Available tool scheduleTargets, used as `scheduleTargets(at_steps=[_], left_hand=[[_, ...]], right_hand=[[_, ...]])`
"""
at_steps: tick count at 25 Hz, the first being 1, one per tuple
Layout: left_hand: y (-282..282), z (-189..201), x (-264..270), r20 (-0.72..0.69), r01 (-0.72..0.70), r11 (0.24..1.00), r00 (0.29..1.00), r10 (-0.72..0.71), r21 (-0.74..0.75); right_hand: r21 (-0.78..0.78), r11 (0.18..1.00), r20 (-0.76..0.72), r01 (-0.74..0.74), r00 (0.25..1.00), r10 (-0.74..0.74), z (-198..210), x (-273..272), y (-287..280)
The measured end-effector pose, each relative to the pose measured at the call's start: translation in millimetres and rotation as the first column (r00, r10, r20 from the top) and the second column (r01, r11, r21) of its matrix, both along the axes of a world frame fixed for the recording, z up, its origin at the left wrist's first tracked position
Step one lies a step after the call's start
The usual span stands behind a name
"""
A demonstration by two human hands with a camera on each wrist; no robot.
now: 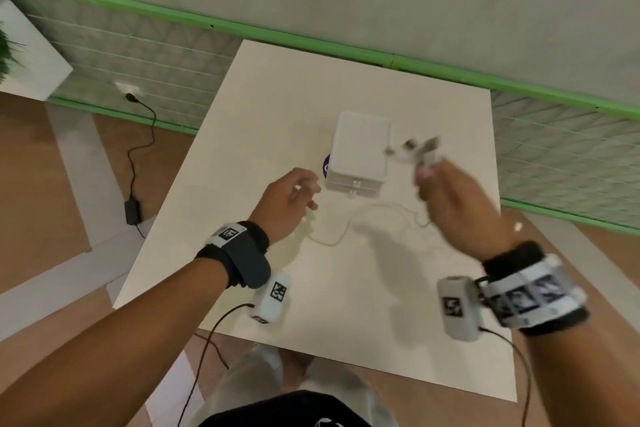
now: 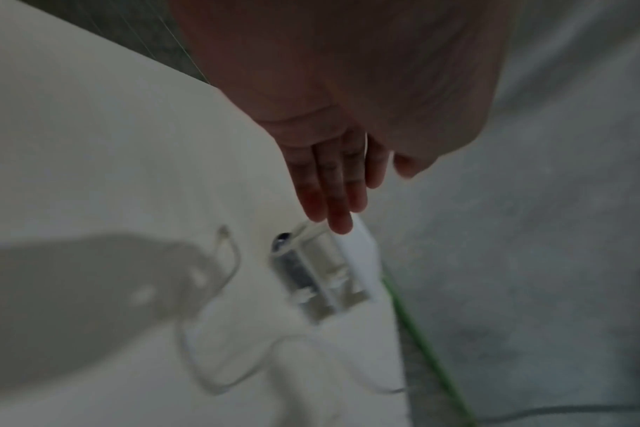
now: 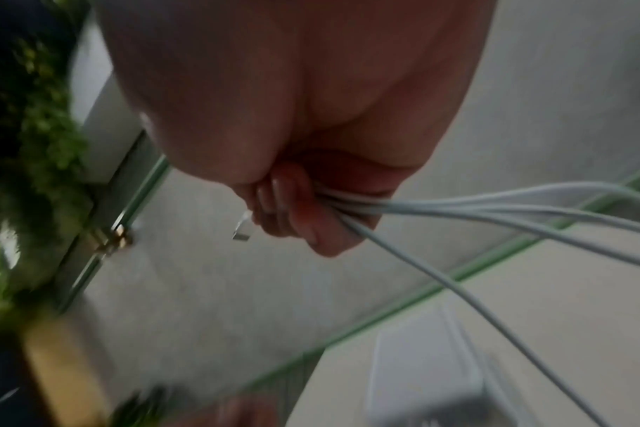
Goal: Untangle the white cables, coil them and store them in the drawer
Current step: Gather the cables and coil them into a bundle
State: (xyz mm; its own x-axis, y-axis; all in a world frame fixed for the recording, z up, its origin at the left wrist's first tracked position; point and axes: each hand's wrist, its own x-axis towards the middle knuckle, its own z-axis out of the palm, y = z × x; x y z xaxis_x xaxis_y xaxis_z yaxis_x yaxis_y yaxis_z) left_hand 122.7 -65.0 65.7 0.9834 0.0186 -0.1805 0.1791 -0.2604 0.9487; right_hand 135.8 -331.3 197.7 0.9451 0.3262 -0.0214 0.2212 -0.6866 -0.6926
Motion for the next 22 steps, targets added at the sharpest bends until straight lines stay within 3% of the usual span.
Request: scheduleTargets(at_steps=[2, 6, 11, 16, 22], left_hand=[[-17, 39, 0, 0.063, 0.037, 0.993, 0.998, -0.03, -0.115], [-31, 76, -7, 0.188, 0.149, 0.979, 0.974, -0.122, -0.136], [-37, 69, -6, 0.252, 0.082, 0.98, 0.959, -0.127, 0.183], [-30, 67, 5, 0.215, -0.006, 0.983, 0.976, -0.034, 0.184], [-36, 69, 7, 0.166, 0.149, 0.943, 0.965, -0.204, 0.298]], right_hand=[[-0.011, 0.976, -0.13, -0.217, 0.968, 0.213, -24, -16, 38], [0.031, 0.946, -0.185, -0.322, 0.929, 0.322, -33, -16, 69], [0.072, 0.932, -0.225, -0.356, 0.904, 0.363, -38, -5, 80], [-0.044, 0.92, -0.319, -0.39, 0.878, 0.357, -41, -5, 81], [-0.01, 0.933, -0.352, -0.36, 0.875, 0.334, -46, -5, 82]])
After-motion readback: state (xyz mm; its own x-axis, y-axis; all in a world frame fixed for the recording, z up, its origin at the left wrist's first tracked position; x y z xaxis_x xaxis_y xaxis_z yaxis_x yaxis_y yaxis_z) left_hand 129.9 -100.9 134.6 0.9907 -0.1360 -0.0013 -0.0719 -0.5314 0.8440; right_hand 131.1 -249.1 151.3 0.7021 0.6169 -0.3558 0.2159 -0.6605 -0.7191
